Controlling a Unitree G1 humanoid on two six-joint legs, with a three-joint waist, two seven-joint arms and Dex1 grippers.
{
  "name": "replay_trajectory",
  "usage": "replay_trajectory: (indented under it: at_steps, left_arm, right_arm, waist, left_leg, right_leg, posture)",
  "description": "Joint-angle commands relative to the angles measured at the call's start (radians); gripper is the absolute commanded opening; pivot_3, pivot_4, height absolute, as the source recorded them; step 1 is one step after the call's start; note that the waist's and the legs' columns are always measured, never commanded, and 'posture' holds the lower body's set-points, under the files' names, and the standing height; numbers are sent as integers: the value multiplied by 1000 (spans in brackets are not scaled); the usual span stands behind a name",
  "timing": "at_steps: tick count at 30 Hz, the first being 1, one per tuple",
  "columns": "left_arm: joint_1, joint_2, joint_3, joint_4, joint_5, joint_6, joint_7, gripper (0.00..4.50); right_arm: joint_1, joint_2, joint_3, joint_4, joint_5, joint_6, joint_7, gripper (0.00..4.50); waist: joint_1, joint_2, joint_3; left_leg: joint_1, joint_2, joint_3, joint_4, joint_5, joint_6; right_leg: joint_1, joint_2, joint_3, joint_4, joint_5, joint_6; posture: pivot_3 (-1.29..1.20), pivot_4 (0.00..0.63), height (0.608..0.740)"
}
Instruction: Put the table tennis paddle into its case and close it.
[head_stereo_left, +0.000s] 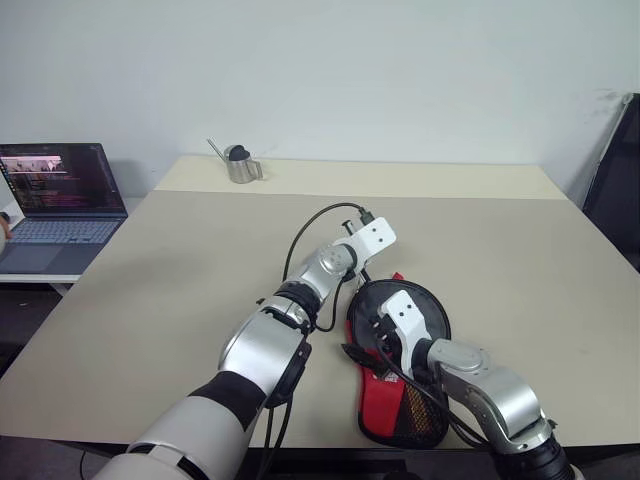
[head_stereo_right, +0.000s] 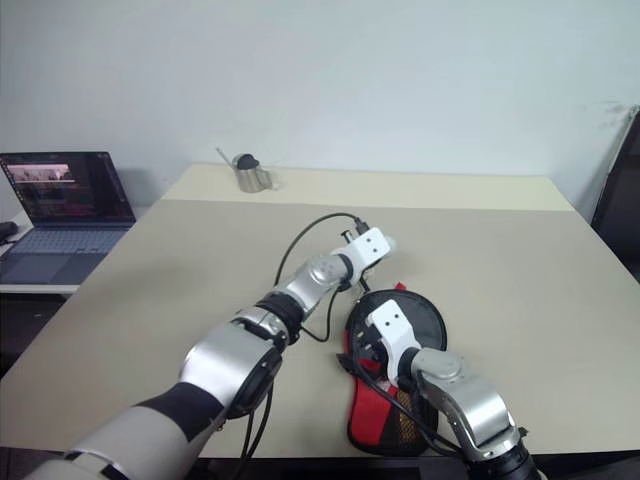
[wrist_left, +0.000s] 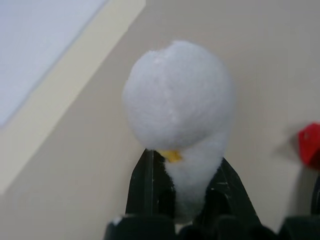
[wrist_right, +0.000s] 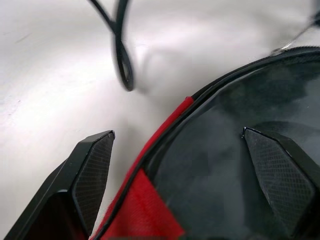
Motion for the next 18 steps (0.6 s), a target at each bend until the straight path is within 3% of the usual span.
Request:
replay_trajectory:
  at_steps: [1,11,18]
  left_arm:
    - [-60,-22,-21,-19,37,-53,45,100]
    - [-73,-105,-74,-14,110,-95,52,100]
    - [-54,-113,-103,-11,139,-104,44,100]
  right_arm:
    - [75,-1,44,64,15,123,-15,4500]
    - [105,3,33,29,29,142,-45,4500]
    - [101,4,30,34,37,137,-61,4500]
  waist:
    - [0,0,0]
    - [1,0,0]
    - [1,1,0]
  left_leg:
    - [0,0,0,0,0,0]
    - [-1,-1,0,-1,0,0]
    - [0,-1,0,-1,0,0]
  right_leg:
    - [0,0,0,0,0,0]
    - [0,0,0,-1,0,0]
    - [0,0,0,-1,0,1]
  posture:
    - [0,150,740]
    - [0,150,740]
    - [0,150,740]
